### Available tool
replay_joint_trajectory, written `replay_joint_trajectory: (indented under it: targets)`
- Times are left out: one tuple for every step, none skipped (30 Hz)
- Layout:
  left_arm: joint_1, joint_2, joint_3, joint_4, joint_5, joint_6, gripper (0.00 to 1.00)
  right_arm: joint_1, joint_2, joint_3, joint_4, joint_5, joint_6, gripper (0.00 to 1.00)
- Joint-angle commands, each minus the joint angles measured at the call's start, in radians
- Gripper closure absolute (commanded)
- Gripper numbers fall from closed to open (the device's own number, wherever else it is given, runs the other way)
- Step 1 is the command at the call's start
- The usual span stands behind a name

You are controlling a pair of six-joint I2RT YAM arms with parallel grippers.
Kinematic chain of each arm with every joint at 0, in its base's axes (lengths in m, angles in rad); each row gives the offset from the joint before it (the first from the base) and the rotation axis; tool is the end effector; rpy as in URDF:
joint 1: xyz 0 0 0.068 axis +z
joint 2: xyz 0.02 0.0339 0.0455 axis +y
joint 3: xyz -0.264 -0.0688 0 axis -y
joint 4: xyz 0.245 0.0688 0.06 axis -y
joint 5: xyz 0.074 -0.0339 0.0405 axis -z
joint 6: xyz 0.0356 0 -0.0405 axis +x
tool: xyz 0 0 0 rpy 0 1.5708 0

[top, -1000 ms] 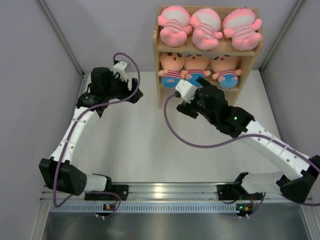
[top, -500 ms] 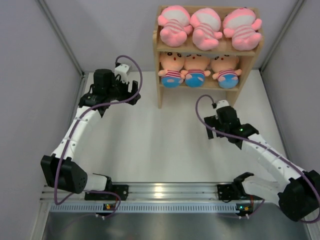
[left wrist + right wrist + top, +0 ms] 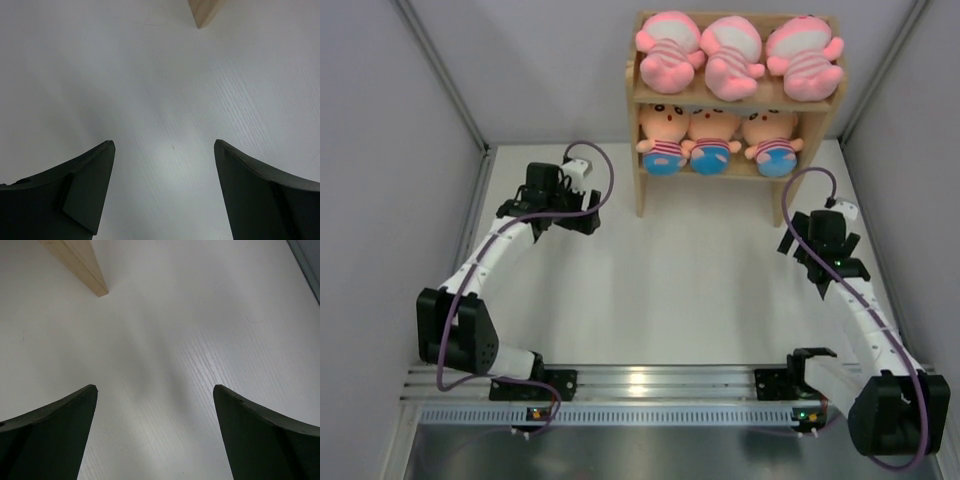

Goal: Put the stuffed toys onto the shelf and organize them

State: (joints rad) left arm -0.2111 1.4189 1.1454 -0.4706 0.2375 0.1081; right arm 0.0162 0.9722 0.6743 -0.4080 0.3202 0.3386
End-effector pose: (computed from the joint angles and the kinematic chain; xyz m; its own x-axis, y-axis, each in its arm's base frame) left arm 0.3034 -0.0736 0.2925 -0.6182 0.2397 -0.7486 0.4422 0.8934 -0.0790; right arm 0.2052 -0.0079 0.2471 -0.5374 0.3066 -0.7856 0.4269 0.9023 0.0602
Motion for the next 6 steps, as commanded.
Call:
replay_joint_trajectory:
  targets:
    - [0.004,0.008,-0.003,0.07,0.019,0.016,0.14,-0.007,0.016,0.007,0.04,0.042,0.043,0.01]
    - [0.004,0.009,-0.004,0.07,0.019,0.016,0.14,-0.007,0.013,0.005,0.044,0.048,0.049,0.0]
    - [0.004,0.009,-0.001,0.07,0.022,0.016,0.14,-0.005,0.005,-0.004,0.052,0.074,0.057,0.0]
    - [0.004,0.012,0.0,0.07,0.025,0.016,0.14,-0.007,0.002,-0.008,0.067,0.091,0.072,0.01]
    - [0.004,0.011,0.002,0.07,0.026,0.016,0.14,-0.005,-0.001,-0.015,0.067,0.12,0.076,0.01]
    - [0.004,0.011,0.007,0.07,0.031,0.015,0.14,-0.005,-0.003,-0.015,0.067,0.131,0.079,0.01]
